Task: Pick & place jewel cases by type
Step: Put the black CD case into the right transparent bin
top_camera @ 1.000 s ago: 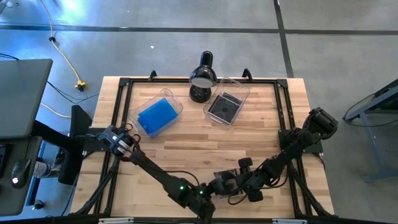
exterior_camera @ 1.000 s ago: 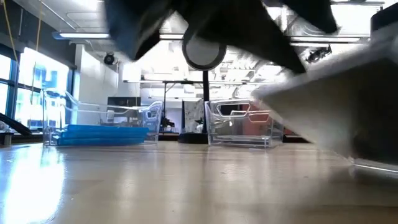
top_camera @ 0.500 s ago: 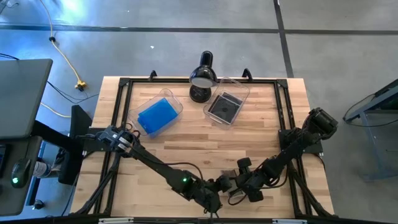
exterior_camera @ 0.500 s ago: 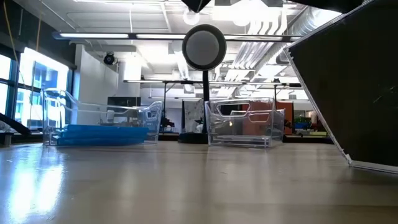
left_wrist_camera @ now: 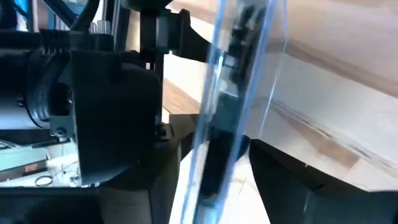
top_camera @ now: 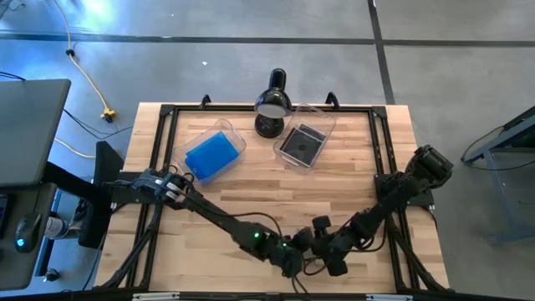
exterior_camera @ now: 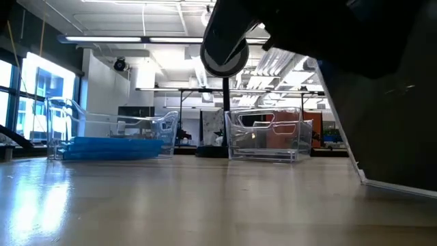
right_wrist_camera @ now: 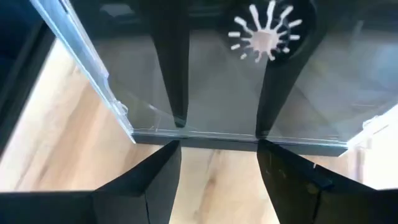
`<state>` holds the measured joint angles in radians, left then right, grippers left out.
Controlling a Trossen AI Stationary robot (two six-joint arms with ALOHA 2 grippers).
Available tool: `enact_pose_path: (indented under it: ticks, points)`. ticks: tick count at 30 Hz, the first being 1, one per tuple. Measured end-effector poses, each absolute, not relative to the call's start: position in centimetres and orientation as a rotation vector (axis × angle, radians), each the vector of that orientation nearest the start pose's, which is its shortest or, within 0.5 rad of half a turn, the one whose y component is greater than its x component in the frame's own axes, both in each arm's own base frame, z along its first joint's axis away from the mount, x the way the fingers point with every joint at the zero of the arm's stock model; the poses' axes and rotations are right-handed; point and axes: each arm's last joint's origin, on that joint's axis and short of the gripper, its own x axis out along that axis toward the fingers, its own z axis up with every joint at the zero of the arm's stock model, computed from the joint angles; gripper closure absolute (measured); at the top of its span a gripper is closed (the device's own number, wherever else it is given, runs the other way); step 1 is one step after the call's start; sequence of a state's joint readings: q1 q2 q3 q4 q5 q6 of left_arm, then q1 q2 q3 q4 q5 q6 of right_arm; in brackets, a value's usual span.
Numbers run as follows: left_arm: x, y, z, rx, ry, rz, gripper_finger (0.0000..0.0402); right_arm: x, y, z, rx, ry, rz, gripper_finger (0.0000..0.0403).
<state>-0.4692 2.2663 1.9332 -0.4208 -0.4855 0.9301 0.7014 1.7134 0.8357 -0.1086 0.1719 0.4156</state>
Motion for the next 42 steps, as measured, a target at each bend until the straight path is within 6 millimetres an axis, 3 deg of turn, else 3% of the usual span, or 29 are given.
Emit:
enact_pose_path:
  ticks: [13, 22, 35, 42]
  points:
    - [45.4, -22.0, 21.6, 1.259, 0.682, -0.37, 0.0319, 24.0, 19.8, 13.3, -0.075, 0.994, 0.271, 0.0194]
    - [45.1, -22.2, 21.3, 1.218, 0.701, -0.434, 0.0356, 23.8, 19.8, 13.8, -0.004, 1.012, 0.281, 0.0194]
    - [44.4, -23.5, 21.4, 1.173, 0.688, -0.458, 0.0372, 22.4, 18.0, 19.7, -0.08, 0.827, 0.241, 0.0194]
    - [44.3, -23.4, 21.6, 1.245, 0.733, -0.237, 0.0372, 20.8, 16.6, 23.9, 0.029, 0.695, 0.234, 0.0194]
